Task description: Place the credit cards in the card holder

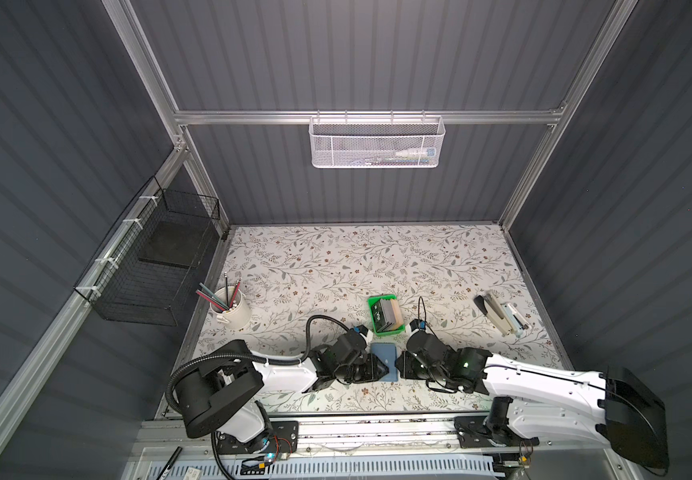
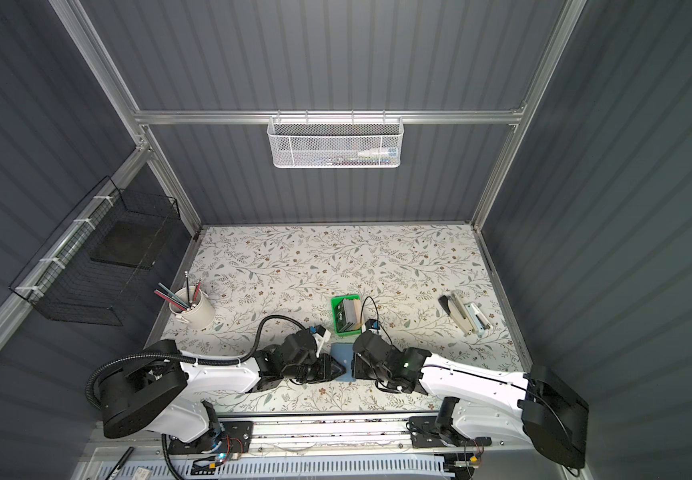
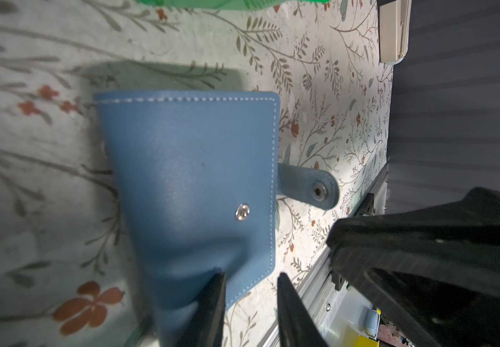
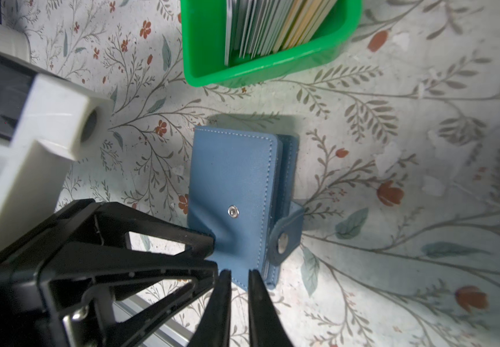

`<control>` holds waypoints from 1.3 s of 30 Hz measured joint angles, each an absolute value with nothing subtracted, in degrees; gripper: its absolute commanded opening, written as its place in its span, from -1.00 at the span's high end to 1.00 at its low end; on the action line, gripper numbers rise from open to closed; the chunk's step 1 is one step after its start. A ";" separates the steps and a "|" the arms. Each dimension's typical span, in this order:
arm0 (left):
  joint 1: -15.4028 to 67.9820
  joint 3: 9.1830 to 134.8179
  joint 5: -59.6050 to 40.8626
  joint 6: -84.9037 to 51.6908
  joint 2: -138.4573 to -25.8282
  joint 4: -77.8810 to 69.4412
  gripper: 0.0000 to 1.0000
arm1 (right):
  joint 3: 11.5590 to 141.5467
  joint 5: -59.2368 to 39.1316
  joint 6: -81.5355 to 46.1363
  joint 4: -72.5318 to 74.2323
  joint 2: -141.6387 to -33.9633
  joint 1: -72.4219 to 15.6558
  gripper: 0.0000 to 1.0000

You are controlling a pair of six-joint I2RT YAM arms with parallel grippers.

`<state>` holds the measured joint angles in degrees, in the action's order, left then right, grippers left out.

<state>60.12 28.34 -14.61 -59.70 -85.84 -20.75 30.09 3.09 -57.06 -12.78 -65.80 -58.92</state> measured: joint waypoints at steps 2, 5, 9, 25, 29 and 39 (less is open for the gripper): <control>60.23 28.34 -14.57 -59.57 -85.84 -20.73 0.37 | 30.09 2.52 -56.95 -12.47 -67.18 -58.92 0.72; 60.25 28.34 -14.57 -59.55 -85.86 -20.86 0.38 | 30.09 1.80 -56.93 -11.53 -68.58 -58.92 0.73; 60.34 28.34 -14.61 -59.55 -85.91 -21.32 0.40 | 30.09 1.37 -56.95 -10.33 -70.32 -58.92 0.74; 60.47 27.73 -15.68 -59.48 -84.99 -24.73 0.50 | 29.43 0.54 -59.33 -7.55 -74.52 -58.92 0.78; 60.42 27.75 -15.68 -59.07 -82.81 -22.90 0.52 | 29.23 0.54 -60.01 -7.20 -74.56 -58.92 0.79; 56.27 27.77 -15.59 -57.28 -78.37 -15.99 0.48 | 29.19 0.67 -60.60 -7.31 -74.56 -58.92 0.79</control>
<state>56.27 27.77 -15.59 -57.28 -78.37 -15.99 29.19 0.67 -60.60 -7.31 -74.56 -58.92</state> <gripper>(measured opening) 0.259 0.102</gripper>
